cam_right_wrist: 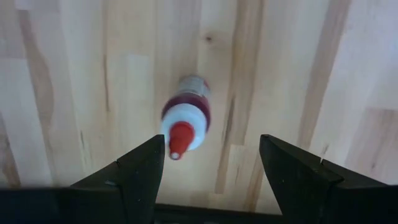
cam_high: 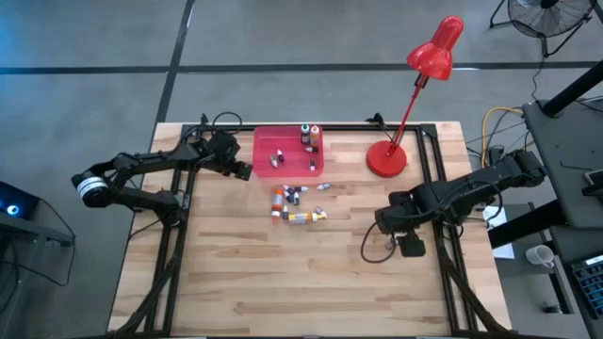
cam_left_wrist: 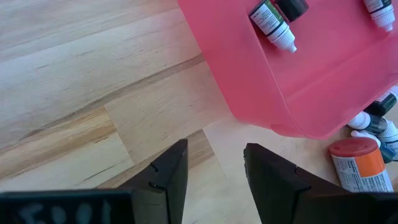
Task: Pick & Place food coloring
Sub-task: Put the big red food coloring bottle into the red bin
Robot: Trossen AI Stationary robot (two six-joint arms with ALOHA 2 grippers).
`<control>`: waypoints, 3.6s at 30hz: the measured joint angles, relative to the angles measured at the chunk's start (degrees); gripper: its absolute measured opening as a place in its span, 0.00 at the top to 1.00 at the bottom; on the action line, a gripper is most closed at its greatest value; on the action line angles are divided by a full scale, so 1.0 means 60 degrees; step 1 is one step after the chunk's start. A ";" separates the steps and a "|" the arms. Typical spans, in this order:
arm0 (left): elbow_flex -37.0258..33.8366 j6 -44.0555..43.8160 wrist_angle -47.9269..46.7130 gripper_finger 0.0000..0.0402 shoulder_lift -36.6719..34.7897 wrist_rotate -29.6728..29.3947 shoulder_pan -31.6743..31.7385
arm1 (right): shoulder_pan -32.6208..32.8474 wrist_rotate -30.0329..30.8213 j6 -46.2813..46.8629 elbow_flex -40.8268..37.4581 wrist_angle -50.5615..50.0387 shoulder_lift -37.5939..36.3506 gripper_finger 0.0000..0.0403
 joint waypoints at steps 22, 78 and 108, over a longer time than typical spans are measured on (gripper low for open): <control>0.0000 -0.0009 0.0018 0.67 0.0000 0.0000 -0.0003 | 0.0526 -0.0152 0.0321 -0.0490 0.0704 -0.0007 0.37; 0.0000 -0.0016 0.0029 0.67 0.0000 0.0000 -0.0004 | 0.0575 0.0476 0.0802 0.0044 0.0340 0.0801 0.73; -0.0196 -0.0581 -0.1383 0.67 -0.0417 -0.0241 -0.0182 | -0.6330 0.2446 -0.1335 1.2785 -0.2312 0.8362 0.74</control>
